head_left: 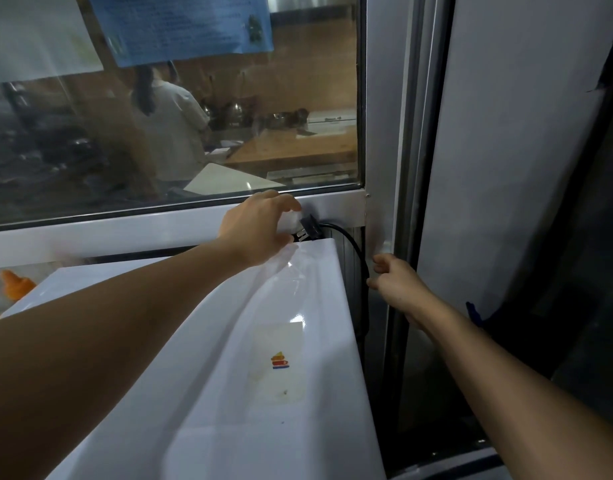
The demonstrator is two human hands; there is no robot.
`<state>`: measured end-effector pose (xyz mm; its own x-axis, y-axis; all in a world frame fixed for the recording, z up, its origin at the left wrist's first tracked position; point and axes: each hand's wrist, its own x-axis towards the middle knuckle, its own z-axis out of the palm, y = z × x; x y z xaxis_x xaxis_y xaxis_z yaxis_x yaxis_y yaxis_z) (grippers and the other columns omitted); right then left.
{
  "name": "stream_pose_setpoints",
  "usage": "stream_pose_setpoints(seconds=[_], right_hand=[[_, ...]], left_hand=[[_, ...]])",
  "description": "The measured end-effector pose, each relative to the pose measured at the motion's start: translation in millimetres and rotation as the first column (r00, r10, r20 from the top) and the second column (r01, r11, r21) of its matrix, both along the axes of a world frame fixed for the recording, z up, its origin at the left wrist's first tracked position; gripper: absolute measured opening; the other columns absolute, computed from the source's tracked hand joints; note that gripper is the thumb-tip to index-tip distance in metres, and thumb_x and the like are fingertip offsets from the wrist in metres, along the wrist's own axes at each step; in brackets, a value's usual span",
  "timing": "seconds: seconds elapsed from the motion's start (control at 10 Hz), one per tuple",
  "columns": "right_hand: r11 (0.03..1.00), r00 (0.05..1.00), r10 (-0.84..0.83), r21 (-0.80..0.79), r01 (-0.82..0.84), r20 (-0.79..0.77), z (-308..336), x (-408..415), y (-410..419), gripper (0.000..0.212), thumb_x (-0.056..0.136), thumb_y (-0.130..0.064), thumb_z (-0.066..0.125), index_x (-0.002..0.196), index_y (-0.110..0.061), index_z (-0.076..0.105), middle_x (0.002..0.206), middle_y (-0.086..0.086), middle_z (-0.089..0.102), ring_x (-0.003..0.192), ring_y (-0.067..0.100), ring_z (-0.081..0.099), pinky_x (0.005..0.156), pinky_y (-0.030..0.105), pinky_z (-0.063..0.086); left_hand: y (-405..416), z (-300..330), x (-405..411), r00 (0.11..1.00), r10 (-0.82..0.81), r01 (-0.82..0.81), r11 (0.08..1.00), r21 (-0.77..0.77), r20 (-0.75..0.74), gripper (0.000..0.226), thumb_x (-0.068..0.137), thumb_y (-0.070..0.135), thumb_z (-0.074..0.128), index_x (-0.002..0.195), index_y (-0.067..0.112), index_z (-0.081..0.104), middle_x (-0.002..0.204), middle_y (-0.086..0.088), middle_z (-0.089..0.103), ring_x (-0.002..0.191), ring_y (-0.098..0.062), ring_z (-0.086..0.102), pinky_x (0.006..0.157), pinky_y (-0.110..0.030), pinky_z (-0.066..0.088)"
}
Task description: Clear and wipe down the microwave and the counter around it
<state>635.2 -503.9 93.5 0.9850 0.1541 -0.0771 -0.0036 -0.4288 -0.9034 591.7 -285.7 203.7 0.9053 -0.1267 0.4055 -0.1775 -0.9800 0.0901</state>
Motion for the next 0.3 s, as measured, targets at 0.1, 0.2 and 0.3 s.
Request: stream_pose_setpoints(seconds=[0.1, 0.2, 0.3], right_hand=[[1.0, 1.0, 0.006, -0.006, -0.006, 0.001, 0.9, 0.3, -1.8, 0.06, 0.091, -0.006, 0.054, 0.146, -0.016, 0.03, 0.148, 0.006, 0.038, 0.134, 0.022, 0.037, 0.108, 0.034, 0.032], [1.0, 1.0, 0.021, 0.005, -0.021, -0.001, 0.0, -0.8, -2.5, 0.06, 0.091, -0.006, 0.054, 0.146, -0.017, 0.03, 0.148, 0.005, 0.038, 0.134, 0.022, 0.037, 0.107, 0.033, 0.032], [1.0, 1.0, 0.01, 0.021, -0.01, -0.013, 0.9, -2.3, -3.1, 0.061, 0.091, -0.01, 0.056, 0.146, -0.017, 0.03, 0.148, 0.005, 0.038, 0.134, 0.022, 0.038, 0.106, 0.033, 0.032]], left_hand=[[-4.8, 0.8, 1.9, 1.0, -0.015, 0.015, 1.0, 0.004, 0.007, 0.041, 0.081, 0.023, 0.068, 0.119, 0.031, 0.057, 0.117, 0.005, 0.057, 0.107, -0.019, 0.055, 0.08, -0.04, 0.052], [-6.1, 0.0, 2.1, 1.0, -0.025, 0.025, 1.0, 0.013, 0.006, 0.04, 0.081, 0.023, 0.068, 0.119, 0.03, 0.057, 0.116, 0.004, 0.057, 0.106, -0.019, 0.055, 0.08, -0.04, 0.052], [-5.3, -0.2, 0.9, 1.0, 0.0, 0.0, 1.0, 0.019, 0.0, 0.042, 0.08, 0.025, 0.07, 0.12, 0.029, 0.057, 0.118, 0.004, 0.056, 0.108, -0.019, 0.055, 0.08, -0.04, 0.052]])
